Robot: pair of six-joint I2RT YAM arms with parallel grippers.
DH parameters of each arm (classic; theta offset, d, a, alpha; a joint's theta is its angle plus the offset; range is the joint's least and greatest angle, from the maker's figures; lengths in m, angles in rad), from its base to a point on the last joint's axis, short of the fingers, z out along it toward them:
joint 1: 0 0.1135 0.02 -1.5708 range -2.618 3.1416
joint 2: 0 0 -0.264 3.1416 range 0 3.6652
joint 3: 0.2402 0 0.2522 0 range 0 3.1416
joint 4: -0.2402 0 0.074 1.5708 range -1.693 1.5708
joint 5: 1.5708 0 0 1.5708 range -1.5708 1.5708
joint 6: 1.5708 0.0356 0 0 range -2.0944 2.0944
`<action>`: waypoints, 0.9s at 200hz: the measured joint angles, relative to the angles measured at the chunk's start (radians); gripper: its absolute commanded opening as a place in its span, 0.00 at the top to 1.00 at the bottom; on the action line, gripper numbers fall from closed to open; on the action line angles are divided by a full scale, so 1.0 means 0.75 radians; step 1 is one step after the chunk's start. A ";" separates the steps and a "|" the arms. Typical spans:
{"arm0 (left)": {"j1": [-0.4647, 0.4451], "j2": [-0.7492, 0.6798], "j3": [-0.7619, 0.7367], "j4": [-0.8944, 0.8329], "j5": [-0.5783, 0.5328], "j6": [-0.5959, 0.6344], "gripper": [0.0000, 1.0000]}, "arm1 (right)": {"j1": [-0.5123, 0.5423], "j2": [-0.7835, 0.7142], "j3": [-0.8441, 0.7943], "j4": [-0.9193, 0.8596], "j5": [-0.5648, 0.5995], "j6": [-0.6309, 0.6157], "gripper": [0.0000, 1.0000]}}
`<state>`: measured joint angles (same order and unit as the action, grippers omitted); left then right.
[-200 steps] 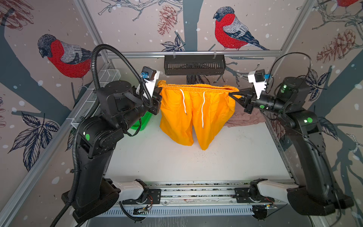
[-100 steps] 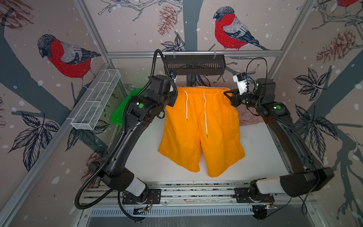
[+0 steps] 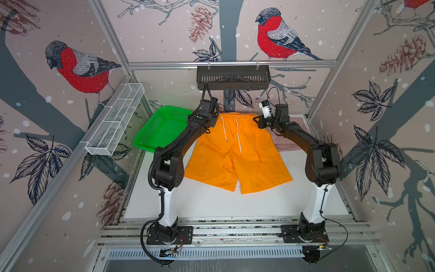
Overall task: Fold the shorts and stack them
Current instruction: 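Lay the orange shorts flat on the table with both grippers and release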
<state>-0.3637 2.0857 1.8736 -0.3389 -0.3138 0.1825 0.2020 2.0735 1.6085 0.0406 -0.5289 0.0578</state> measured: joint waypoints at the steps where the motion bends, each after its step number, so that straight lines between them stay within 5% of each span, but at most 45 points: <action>1: 0.001 0.004 0.002 0.002 0.000 0.001 1.00 | 0.001 0.004 0.001 0.003 0.000 0.000 0.99; 18: 0.025 0.087 0.047 0.060 0.011 0.001 0.99 | 0.005 0.098 0.049 0.050 0.005 0.021 0.96; 42: 0.046 0.178 0.113 0.117 0.028 0.009 0.23 | 0.012 0.208 0.145 0.091 0.014 0.025 0.65; 52: 0.050 0.207 0.139 0.122 0.019 0.008 0.03 | 0.012 0.247 0.188 0.097 0.026 0.027 0.54; 82: 0.056 0.229 0.174 0.104 0.020 -0.004 0.02 | 0.010 0.283 0.255 0.088 0.047 0.037 0.37; 134: 0.064 0.067 0.090 -0.106 0.032 -0.143 0.02 | 0.022 -0.037 -0.031 0.025 0.126 0.104 0.31; 180: 0.060 -0.380 -0.543 -0.204 0.226 -0.408 0.02 | 0.061 -0.587 -0.709 -0.044 0.277 0.240 0.27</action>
<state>-0.3191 1.8008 1.4662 -0.4923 -0.1440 -0.1234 0.2478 1.6333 1.0771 0.0078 -0.3210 0.2375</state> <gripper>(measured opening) 0.977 0.738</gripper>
